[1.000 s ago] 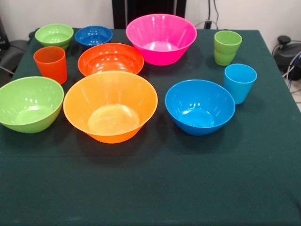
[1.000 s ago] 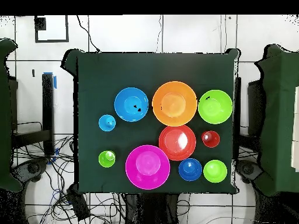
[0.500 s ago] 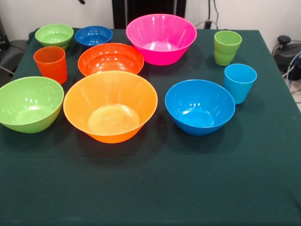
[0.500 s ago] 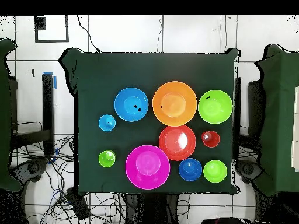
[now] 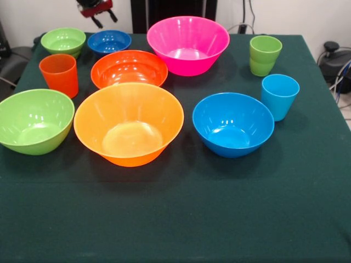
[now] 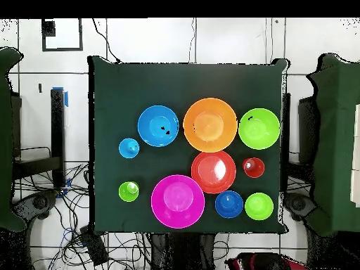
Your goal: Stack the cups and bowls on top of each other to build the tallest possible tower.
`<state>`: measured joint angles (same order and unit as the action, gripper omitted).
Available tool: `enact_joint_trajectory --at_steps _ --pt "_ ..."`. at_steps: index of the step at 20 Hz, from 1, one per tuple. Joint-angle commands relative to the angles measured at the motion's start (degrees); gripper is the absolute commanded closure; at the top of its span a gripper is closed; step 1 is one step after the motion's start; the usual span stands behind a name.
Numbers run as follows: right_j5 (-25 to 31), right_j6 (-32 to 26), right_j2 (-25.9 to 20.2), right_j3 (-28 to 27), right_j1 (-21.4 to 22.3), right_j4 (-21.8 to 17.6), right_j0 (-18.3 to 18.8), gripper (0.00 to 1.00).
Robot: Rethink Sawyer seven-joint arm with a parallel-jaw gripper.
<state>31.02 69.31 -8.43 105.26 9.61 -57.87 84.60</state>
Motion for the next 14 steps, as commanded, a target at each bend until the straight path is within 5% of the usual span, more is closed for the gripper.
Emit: enact_joint_trajectory --at_steps 1,10,14 --pt "-10.4 7.2 -1.4 -12.3 -8.6 -3.6 -3.4 0.00" --pt "-22.2 14.9 5.3 -15.2 -10.0 -4.8 -12.1 0.00" --pt "-24.6 14.6 7.3 -15.3 -10.1 -2.7 -13.2 0.00"
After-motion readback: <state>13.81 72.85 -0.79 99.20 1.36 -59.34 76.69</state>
